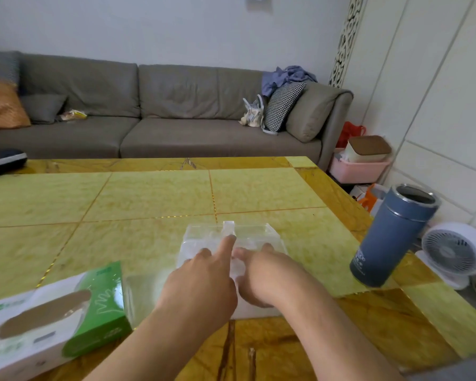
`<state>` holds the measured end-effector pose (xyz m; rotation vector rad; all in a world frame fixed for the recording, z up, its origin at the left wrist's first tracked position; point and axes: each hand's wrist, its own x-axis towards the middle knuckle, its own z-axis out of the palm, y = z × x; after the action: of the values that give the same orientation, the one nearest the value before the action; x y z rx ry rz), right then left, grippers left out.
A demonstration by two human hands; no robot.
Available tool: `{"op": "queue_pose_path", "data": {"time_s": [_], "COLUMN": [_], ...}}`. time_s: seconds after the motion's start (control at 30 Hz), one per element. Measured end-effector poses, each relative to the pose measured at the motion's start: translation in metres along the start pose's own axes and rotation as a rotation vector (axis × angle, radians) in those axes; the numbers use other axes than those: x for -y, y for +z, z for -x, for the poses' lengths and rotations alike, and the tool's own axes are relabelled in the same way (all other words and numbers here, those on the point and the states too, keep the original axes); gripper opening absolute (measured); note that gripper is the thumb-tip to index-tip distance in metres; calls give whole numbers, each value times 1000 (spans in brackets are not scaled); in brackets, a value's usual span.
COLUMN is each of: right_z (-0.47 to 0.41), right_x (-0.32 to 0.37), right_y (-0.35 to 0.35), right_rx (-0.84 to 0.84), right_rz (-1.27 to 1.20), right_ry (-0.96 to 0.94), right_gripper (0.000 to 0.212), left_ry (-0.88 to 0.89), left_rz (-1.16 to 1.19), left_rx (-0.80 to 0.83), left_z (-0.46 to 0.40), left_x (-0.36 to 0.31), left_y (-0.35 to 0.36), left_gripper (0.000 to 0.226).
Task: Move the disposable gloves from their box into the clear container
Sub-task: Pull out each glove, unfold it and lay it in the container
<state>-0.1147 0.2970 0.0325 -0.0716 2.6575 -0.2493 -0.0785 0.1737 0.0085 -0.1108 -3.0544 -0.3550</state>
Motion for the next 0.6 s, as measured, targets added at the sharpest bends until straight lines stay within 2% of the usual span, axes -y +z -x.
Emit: {"op": "queue_pose_path", "data": {"time_s": [0.1,0.3,0.37,0.43,0.53,0.6], "right_z": [2,-2,-6,-10,-12,-17], "right_x": [2,-4,-7,-5,1,2], "right_y": [-1,6,8,8,5,5], "right_rx": [8,-60,-91,-114,-49,-20], "right_rz": [9,-50,-83,-103,-80,-57], "right_ry": [-21,-6,59,125,137,119], "right_gripper": [73,62,63,63,47,35], "left_ry": [-31,-243,-286,-315,-350,-366], "left_rz": [-95,-25,8,51,93,130], "left_rx": [101,142,205,244,278,302], "left_z": [-12,-29,-35,-42,-49,-53], "left_x": [3,0,-2,-4,-5,-4], "left_y": [5,11,10,10,14,15], "left_gripper": [16,33,26,9,14,10]}}
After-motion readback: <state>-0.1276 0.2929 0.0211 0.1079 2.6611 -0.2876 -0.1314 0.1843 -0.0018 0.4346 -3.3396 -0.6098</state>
